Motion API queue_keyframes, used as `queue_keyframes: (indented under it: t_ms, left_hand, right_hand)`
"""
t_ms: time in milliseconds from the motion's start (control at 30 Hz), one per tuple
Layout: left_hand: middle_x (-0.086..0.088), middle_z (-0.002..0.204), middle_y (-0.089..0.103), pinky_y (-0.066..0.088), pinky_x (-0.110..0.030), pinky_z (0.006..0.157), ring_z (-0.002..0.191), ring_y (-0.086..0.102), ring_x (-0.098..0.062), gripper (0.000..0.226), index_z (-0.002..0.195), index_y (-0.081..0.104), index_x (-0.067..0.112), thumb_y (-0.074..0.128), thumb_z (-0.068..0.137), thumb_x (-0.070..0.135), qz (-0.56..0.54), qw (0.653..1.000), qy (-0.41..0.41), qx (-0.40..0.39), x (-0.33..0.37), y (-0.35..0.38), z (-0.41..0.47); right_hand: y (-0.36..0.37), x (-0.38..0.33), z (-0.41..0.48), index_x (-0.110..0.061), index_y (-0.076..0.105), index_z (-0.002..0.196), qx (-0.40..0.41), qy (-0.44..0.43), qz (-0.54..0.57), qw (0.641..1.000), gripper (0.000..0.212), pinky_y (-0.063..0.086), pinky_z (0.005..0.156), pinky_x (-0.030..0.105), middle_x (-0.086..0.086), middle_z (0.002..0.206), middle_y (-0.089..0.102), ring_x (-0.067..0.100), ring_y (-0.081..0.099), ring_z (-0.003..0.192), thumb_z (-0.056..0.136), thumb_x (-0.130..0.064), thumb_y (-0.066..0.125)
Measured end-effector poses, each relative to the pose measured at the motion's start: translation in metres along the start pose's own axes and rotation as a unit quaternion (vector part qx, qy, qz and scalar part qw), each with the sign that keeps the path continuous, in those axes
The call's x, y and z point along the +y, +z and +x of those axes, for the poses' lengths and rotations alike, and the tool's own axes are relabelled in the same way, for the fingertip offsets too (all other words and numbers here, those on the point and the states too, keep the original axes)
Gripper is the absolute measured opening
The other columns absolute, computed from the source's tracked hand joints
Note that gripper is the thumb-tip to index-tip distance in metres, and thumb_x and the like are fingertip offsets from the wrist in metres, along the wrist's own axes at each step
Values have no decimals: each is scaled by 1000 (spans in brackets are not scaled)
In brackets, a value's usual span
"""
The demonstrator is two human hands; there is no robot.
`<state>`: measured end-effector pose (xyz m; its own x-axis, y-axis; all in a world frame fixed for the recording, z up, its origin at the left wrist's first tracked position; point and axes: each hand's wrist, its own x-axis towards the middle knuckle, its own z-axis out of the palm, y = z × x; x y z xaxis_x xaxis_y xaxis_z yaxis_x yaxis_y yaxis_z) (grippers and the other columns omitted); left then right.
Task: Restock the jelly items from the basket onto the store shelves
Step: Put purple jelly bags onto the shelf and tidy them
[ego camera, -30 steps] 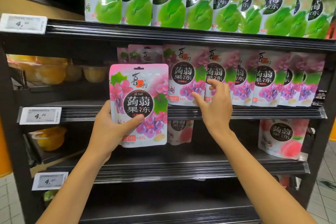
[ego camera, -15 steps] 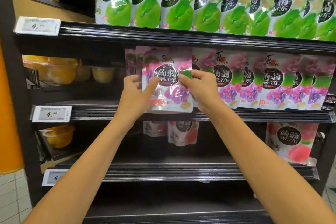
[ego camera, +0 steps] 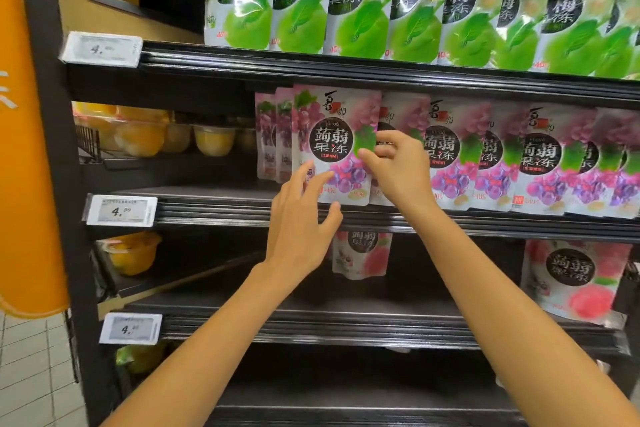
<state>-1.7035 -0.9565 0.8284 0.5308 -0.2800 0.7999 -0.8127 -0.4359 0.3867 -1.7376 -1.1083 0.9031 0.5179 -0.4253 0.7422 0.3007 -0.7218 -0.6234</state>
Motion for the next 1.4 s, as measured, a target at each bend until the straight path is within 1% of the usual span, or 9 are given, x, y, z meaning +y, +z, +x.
queue_keyframes:
  t_ms: [167, 300, 500, 633, 733, 1033, 1167, 1300, 1400]
  left_hand:
    - [-1, 157, 30, 20, -41, 119, 142, 29, -18, 48, 141, 47, 26, 58, 94, 32, 53, 998, 16, 14, -2, 4, -5]
    - [-1, 154, 34, 10, -44, 123, 144, 28, -18, 47, 140, 49, 22, 58, 94, 29, 64, 997, 23, 22, -3, 6, -7]
    - [4, 142, 49, 3, -36, 124, 140, 35, -14, 37, 129, 57, 19, 58, 93, 20, -3, 998, 41, 42, -9, 5, -25]
    - [3, 125, 61, 17, -33, 123, 127, 48, -11, 27, 117, 62, 15, 57, 91, 14, -93, 993, 27, 59, -13, 1, -54]
    - [2, 113, 64, 36, -20, 106, 113, 50, -8, 22, 109, 65, 13, 55, 90, 14, -146, 987, 4, 73, -22, -2, -86]
    - [9, 97, 61, 37, -16, 90, 100, 52, -12, 20, 90, 68, 11, 54, 86, -3, -173, 977, -124, -31, -92, 36, -250]
    - [17, 92, 59, 38, -13, 79, 86, 49, -6, 22, 91, 67, 15, 53, 88, -1, -176, 942, -251, -139, -124, 67, -351]
    - [-5, 95, 64, 38, -17, 74, 85, 54, -19, 19, 93, 68, 8, 54, 91, -5, -156, 885, -365, -244, -146, 99, -459]
    - [-8, 87, 64, 40, -22, 66, 72, 54, -16, 16, 89, 68, 3, 57, 90, -8, -143, 843, -444, -270, -154, 125, -538]
  right_hand:
    - [-5, 8, -22, -13, 63, 117, 19, -53, -88, 994, 33, 50, 62, 11, -9, 81, 64, -3, 59, 67, 86, -14, 74]
    - [-5, 18, -34, -16, 60, 115, 16, -53, -94, 994, 31, 49, 62, 17, -15, 71, 58, 0, 56, 62, 86, -10, 71]
    - [-9, 27, -62, -15, 64, 108, 45, -88, -63, 993, 22, 47, 65, 6, -16, 76, 59, -1, 60, 68, 87, -13, 72]
    - [-5, 33, -96, -13, 65, 105, 67, -80, -43, 994, 15, 46, 64, 8, -14, 77, 61, 5, 61, 74, 90, -14, 68]
    - [-1, 43, -133, -11, 67, 102, 61, -55, -34, 996, 10, 43, 62, 8, -11, 77, 63, 1, 59, 71, 92, -12, 65]
    - [27, 133, -324, -18, 64, 102, -86, 193, -55, 976, 11, 49, 67, 16, -1, 77, 70, 7, 66, 72, 94, -15, 58]
    - [31, 187, -426, -6, 68, 98, -176, 348, -63, 919, 10, 53, 67, 31, 11, 81, 71, 21, 66, 73, 94, -11, 60]
    - [29, 239, -524, 21, 54, 81, -217, 464, -48, 858, 55, 43, 57, 35, 37, 77, 59, 37, 55, 63, 96, -32, 56]
    - [29, 279, -594, 6, 63, 77, -251, 536, -87, 801, 17, 52, 68, 28, 21, 78, 66, 28, 62, 72, 91, -3, 64]
